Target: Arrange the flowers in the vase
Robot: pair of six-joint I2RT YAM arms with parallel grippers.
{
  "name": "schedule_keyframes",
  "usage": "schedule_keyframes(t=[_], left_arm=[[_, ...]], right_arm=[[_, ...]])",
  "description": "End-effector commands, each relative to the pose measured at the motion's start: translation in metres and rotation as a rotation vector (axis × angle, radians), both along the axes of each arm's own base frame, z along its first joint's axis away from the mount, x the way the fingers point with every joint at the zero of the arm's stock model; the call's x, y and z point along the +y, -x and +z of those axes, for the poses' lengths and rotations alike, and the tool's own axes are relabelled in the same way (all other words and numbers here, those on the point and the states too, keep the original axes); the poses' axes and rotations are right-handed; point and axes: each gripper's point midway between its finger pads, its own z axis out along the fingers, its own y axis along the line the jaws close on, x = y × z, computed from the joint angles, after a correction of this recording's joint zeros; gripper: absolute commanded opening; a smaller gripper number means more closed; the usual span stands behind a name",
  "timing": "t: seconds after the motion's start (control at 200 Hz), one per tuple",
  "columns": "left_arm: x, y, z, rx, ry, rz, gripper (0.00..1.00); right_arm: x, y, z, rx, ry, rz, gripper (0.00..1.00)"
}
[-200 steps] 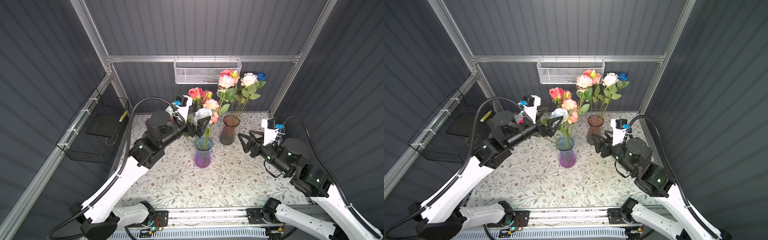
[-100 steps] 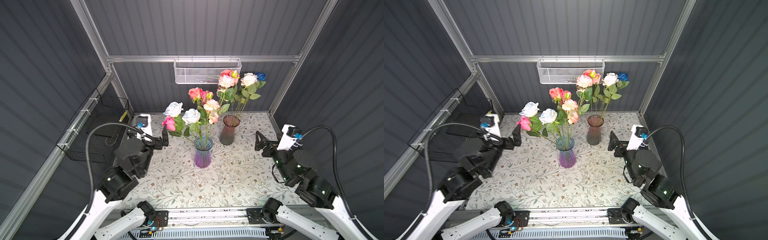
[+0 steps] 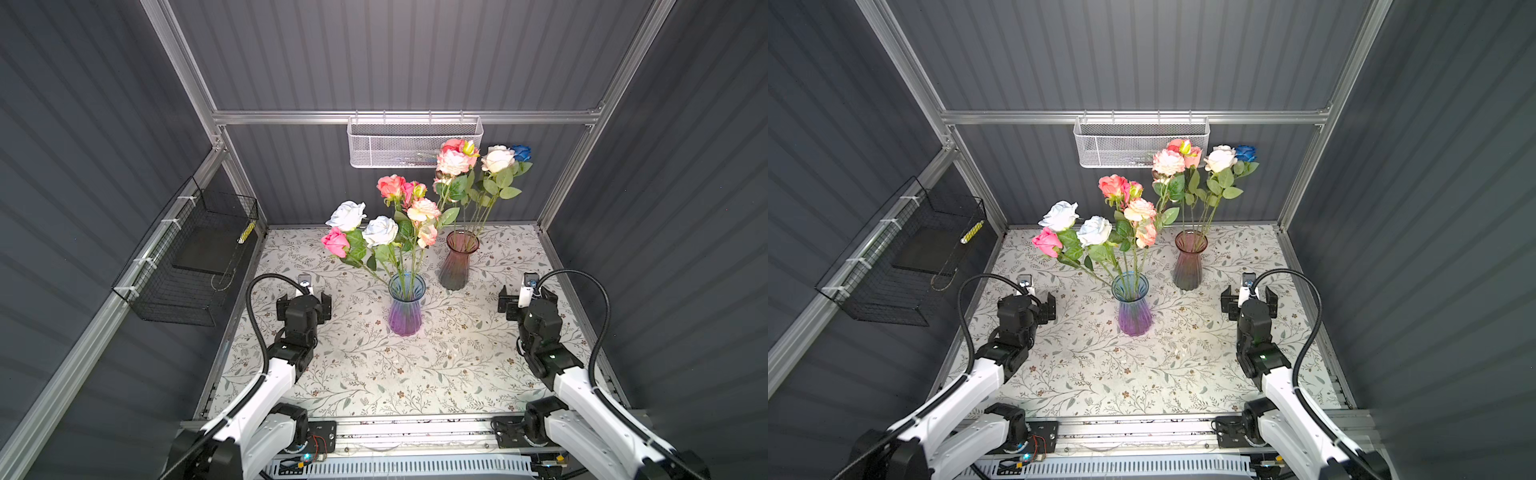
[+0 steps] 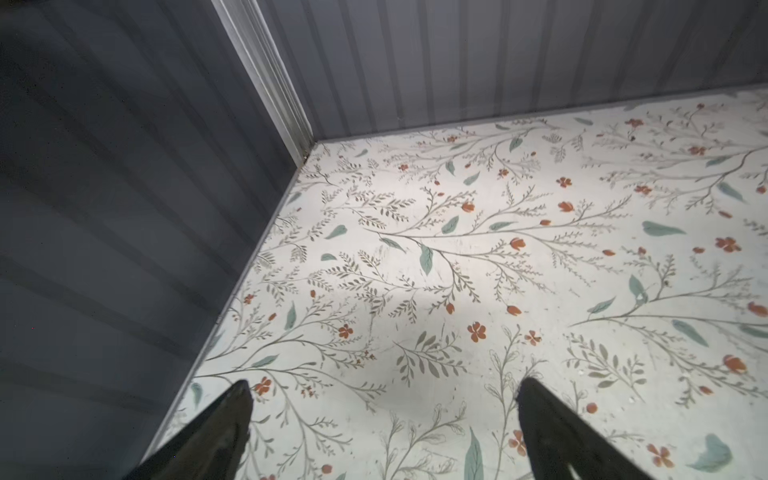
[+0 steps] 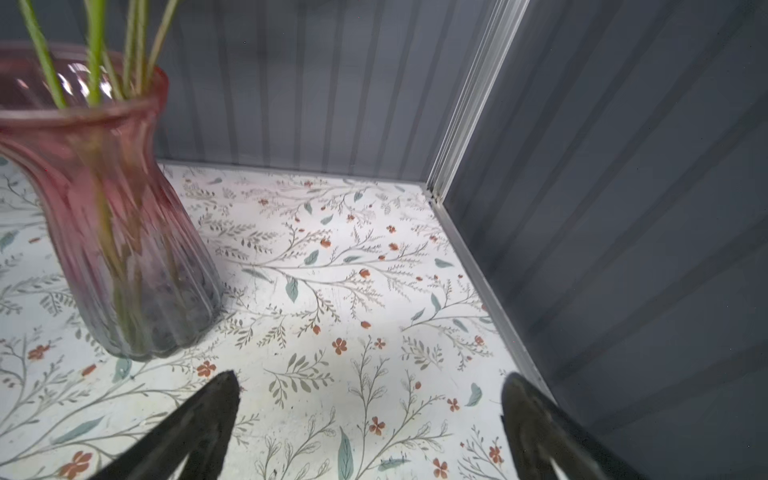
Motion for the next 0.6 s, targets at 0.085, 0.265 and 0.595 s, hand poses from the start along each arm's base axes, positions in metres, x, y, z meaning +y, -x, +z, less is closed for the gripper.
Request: schedule_keyframes(t=[0.085,0.265,0.595], left_arm=[[0.010,-0.038,-0.019,-0.184,0.177,-0.017,1.00],[0.015,-0.065,-0.066,-0.149,0.188,-0.070,1.00],[0.000,-0.084,-0.080,-0.019,0.204,-0.168,1.00]], right_arm=[[0.006,-0.026,-0.017,-0.147,-0.121,0.126,0.99],[-0.011,-0.030,-0.043,-0.239,-0.155,0.084,0.99],[-0.009,-0.057,-0.058,-0.063,-0.189,0.101,0.99]])
